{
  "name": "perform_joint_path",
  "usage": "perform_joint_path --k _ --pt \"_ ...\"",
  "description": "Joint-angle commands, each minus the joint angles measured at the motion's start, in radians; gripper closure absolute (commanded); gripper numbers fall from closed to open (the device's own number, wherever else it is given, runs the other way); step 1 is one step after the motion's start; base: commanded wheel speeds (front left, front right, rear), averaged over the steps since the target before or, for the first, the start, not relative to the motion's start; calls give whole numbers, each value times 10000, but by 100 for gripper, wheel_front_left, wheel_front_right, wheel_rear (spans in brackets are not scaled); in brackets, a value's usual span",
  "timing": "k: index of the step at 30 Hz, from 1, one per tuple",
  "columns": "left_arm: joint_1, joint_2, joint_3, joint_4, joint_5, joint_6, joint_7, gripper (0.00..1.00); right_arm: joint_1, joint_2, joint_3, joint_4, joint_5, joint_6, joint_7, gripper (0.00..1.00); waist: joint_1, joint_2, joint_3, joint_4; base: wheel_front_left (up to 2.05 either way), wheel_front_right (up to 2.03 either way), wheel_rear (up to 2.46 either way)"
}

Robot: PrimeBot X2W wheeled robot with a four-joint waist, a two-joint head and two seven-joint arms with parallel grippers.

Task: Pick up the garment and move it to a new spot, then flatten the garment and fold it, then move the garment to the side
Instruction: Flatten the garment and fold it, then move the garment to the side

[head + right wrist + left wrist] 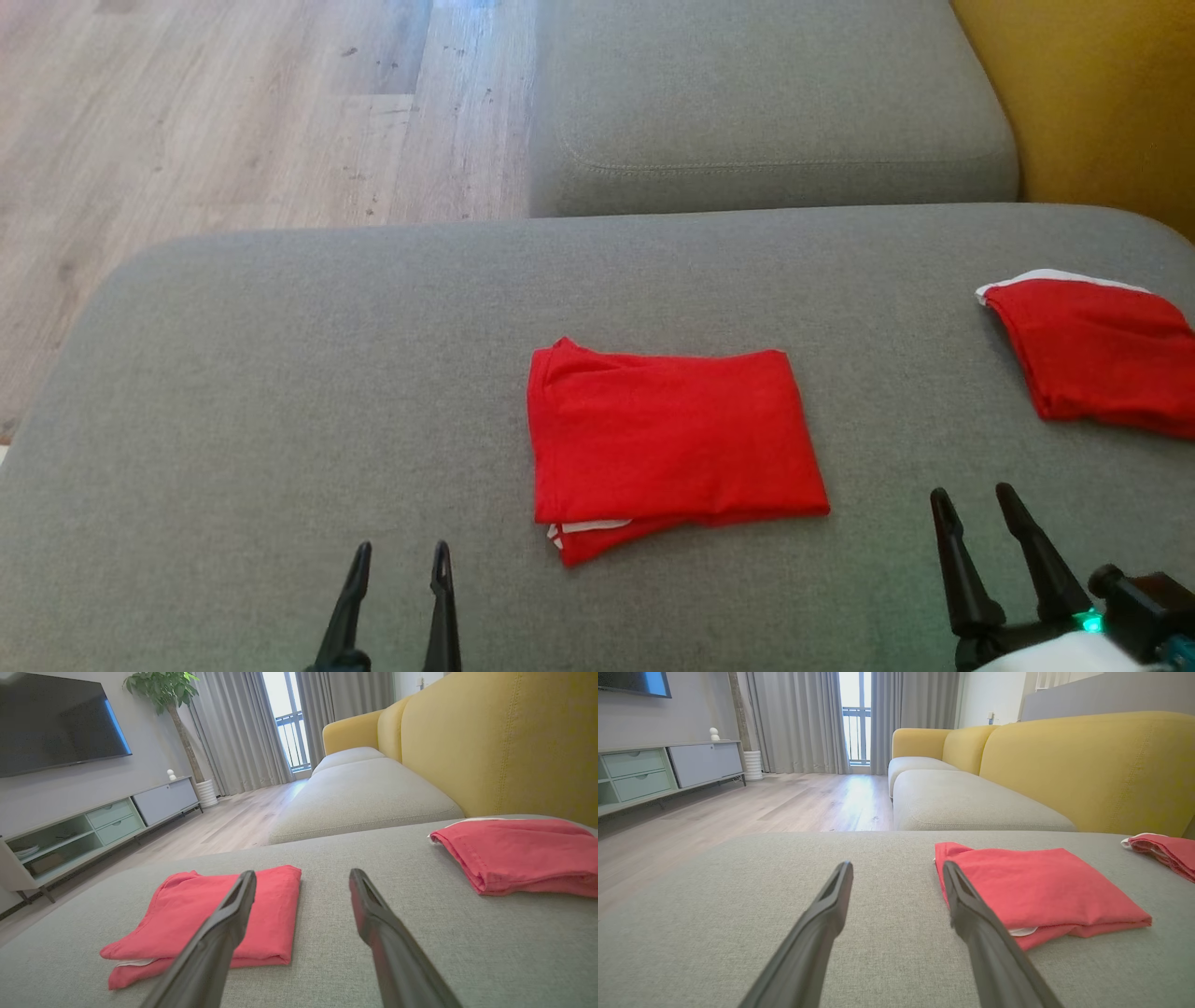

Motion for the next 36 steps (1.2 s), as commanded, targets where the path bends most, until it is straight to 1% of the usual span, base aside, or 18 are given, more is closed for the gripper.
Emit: perform_joint_path --k 1,16,22,27,31,32,36 --pt "-279 -100 529 -289 163 -82 -108 0 -301 -96 86 -395 -110 -7 -134 0 1 -1 -25 19 0 0 0" --pt "-130 -353 958 -167 718 -556 -109 0 -124 107 59 -454 63 -7 -136 0 1 -1 -143 108 0 0 0" --pt "-157 -496 1055 -114 882 -770 -109 0 -111 4 177 -439 238 -7 -137 0 1 -1 26 233 0 0 0" --pt "-244 -682 1140 -140 1051 -876 -109 0 -362 -356 748 -197 907 -7 -99 0 1 -1 415 386 0 0 0" --pt "-323 -821 1119 -85 1200 -1005 -109 0 -1031 -829 1192 138 1661 -7 410 0 1 -1 834 503 0 0 0" --pt "-323 -821 1119 -85 1200 -1005 -109 0 -1031 -829 1192 138 1661 -7 410 0 1 -1 834 503 0 0 0" --pt "-557 -956 1150 -110 1328 -1162 -109 0 -2029 -1096 1386 570 2693 -7 1501 0 1 -1 1346 574 0 0 0"
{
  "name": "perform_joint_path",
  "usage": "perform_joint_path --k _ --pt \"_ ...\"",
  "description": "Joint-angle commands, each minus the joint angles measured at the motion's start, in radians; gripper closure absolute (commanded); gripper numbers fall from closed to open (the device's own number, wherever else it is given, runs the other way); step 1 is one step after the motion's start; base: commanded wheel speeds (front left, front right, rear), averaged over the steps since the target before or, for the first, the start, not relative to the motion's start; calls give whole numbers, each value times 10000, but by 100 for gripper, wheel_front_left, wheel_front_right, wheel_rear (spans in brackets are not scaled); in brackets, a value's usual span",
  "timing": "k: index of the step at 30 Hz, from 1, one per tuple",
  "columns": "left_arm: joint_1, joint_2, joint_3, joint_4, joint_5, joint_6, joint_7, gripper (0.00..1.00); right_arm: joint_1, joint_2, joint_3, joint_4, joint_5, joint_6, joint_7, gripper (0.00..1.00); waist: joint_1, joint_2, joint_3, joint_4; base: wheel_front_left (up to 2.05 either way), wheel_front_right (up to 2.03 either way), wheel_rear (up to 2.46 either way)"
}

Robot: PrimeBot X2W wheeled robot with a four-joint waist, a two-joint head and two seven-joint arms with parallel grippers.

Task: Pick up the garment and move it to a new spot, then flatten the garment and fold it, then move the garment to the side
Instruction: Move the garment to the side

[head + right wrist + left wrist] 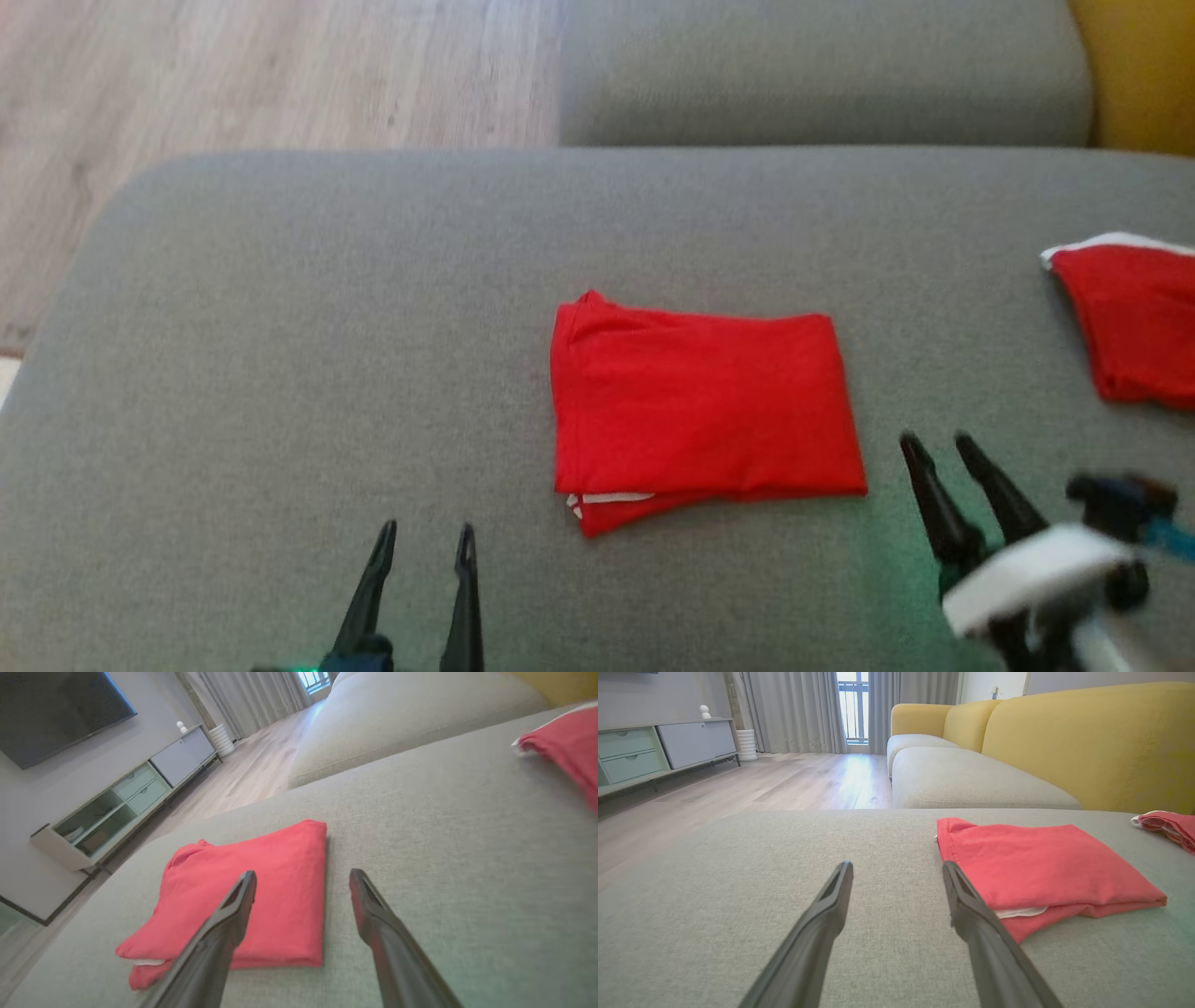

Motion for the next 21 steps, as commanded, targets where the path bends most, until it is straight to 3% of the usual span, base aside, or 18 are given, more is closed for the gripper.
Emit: perform_joint_path --k 1,9,16,17,19,21 --pt "-687 -182 349 -317 114 -102 -109 0 -817 -346 241 -170 452 -7 372 0 -1 0 378 95 0 0 0" --pt "-1468 -461 361 -148 372 -444 -109 0 -2763 -801 565 977 2865 -7 2565 0 -1 0 1353 470 0 0 0" --pt "-1872 -665 266 109 436 -596 -109 0 -3358 -957 800 1667 4252 -7 3767 0 -1 0 1926 839 0 0 0" --pt "-1902 -683 263 132 440 -603 -109 0 -3358 -938 845 1635 4460 -7 3868 11 -1 0 1959 860 0 0 0" --pt "-1942 -714 259 164 448 -615 -109 0 -3327 -891 857 1467 4916 -7 3931 94 -1 0 2004 883 0 0 0" --pt "-1972 -736 286 185 447 -623 -109 0 -3291 -919 859 1299 5302 -7 3982 100 -1 0 2040 869 0 0 0"
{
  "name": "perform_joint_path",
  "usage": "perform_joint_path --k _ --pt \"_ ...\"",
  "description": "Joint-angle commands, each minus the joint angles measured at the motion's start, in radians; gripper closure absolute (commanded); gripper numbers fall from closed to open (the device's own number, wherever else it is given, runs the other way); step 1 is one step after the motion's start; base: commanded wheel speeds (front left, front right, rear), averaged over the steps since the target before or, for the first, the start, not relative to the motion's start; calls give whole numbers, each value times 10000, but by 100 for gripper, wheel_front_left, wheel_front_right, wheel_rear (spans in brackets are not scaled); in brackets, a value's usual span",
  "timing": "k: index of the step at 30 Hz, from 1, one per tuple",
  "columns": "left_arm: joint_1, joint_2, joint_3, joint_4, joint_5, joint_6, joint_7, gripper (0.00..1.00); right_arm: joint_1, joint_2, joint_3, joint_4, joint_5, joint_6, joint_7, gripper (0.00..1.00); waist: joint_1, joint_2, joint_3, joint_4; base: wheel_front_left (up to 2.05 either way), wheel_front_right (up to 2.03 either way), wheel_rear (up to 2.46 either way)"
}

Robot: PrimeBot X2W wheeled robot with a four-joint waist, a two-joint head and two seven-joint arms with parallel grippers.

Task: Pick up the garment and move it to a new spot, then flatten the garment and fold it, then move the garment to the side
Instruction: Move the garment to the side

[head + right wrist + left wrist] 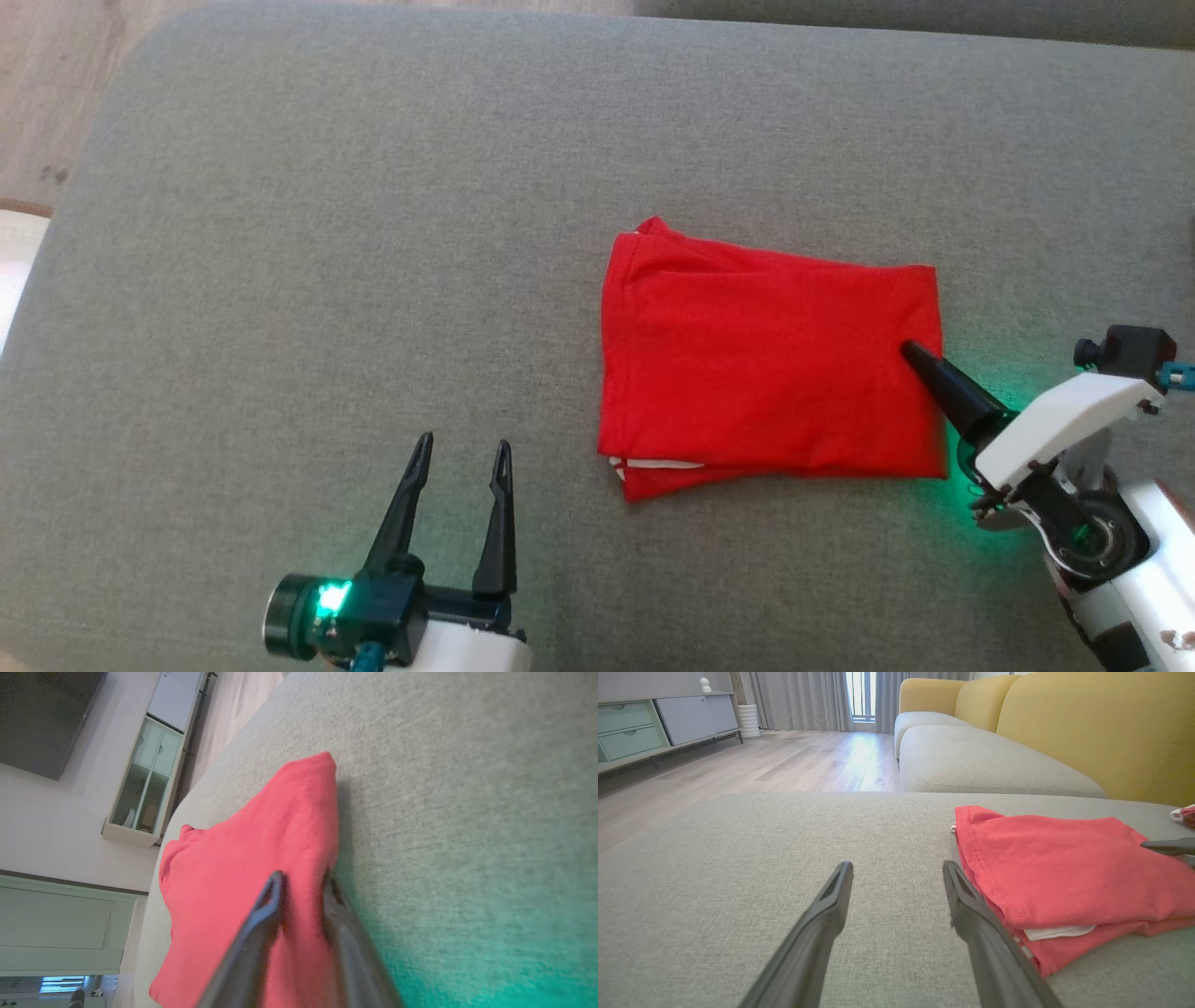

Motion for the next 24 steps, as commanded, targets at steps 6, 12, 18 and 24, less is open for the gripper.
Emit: perform_joint_path --k 6,12,18,24 --pt "-493 -132 421 -233 174 -34 -97 0 -192 -756 253 -707 239 -7 -189 100 -1 0 119 -334 0 0 0" --pt "-669 -145 530 -307 322 -120 -97 0 -814 -2055 7 -1021 -133 -7 -391 100 -1 0 515 -987 0 0 0" --pt "-1053 -148 587 -359 548 -270 -97 0 -1562 -3627 -741 -1147 -308 -7 -168 100 -1 0 1118 -1572 0 0 0" --pt "-1423 -102 635 -367 740 -421 -97 0 -2090 -4687 -1501 -1269 -494 -7 45 100 -1 0 1701 -1961 0 0 0"
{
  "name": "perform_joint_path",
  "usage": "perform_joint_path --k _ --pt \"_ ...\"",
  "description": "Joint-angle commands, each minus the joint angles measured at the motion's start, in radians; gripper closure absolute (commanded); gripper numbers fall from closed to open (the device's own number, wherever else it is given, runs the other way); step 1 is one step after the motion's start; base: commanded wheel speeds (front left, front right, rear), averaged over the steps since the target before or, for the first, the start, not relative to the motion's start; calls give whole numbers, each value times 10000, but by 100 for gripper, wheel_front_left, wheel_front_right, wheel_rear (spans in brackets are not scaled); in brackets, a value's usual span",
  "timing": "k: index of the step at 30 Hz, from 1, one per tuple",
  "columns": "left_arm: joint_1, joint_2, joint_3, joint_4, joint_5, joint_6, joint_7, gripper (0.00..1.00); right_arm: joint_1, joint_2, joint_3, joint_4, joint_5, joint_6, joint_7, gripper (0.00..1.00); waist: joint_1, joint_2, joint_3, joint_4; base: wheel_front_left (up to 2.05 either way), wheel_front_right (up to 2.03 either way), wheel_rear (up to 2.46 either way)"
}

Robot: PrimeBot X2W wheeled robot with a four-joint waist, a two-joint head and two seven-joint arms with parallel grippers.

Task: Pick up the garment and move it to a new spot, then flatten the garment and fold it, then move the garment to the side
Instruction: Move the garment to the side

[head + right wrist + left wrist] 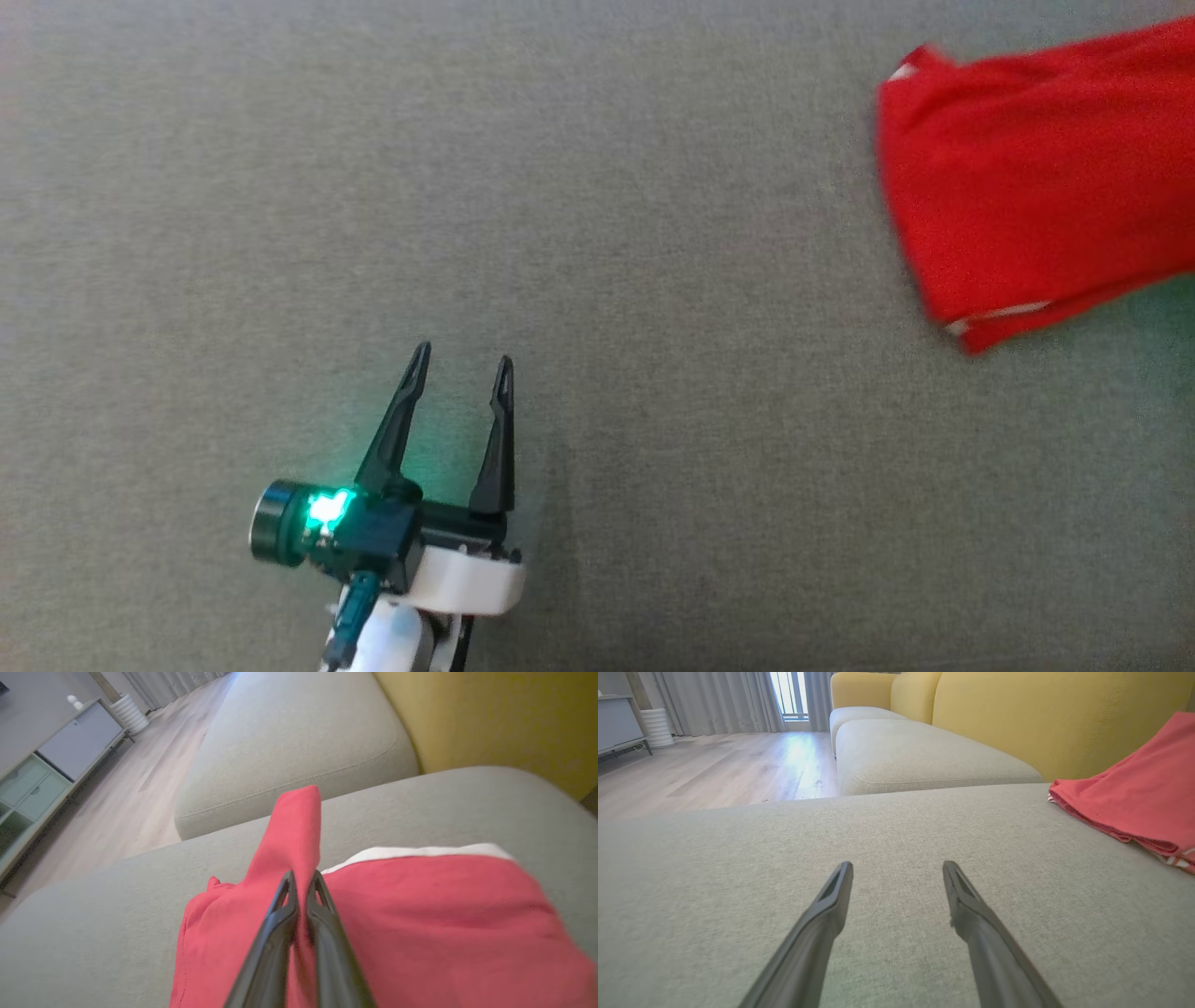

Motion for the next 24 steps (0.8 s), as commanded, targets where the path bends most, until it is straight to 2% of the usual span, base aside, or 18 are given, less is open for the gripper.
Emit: perform_joint_path --k 1,6,9,10,11,16,24 --pt "-222 14 303 -308 124 -35 -95 0 -181 -630 -209 -309 -75 -7 22 100 -1 0 337 -268 0 0 0" --pt "-502 31 380 -392 254 -74 -95 0 -404 -1557 -1062 -333 -184 -7 250 100 -1 0 671 -409 0 0 0" --pt "-618 25 456 -463 248 -75 -95 0 -355 -1887 -1580 -156 -380 -7 478 100 -1 0 740 -429 0 0 0" --pt "-648 21 479 -468 234 -72 -95 0 -341 -1943 -1730 -112 -525 -7 535 7 -1 0 735 -427 0 0 0" --pt "-663 16 490 -457 196 -91 -95 0 -337 -1942 -1873 -70 -684 -7 546 0 -1 0 706 -428 0 0 0" --pt "-674 -15 513 -445 -163 -301 -95 0 -302 -1274 -2142 -144 -1680 -7 231 0 -1 0 214 -405 0 0 0" --pt "-179 -42 738 -772 -171 -211 -95 0 408 1038 -1322 -646 -3334 -7 -449 0 -1 0 -1307 -330 0 0 0"
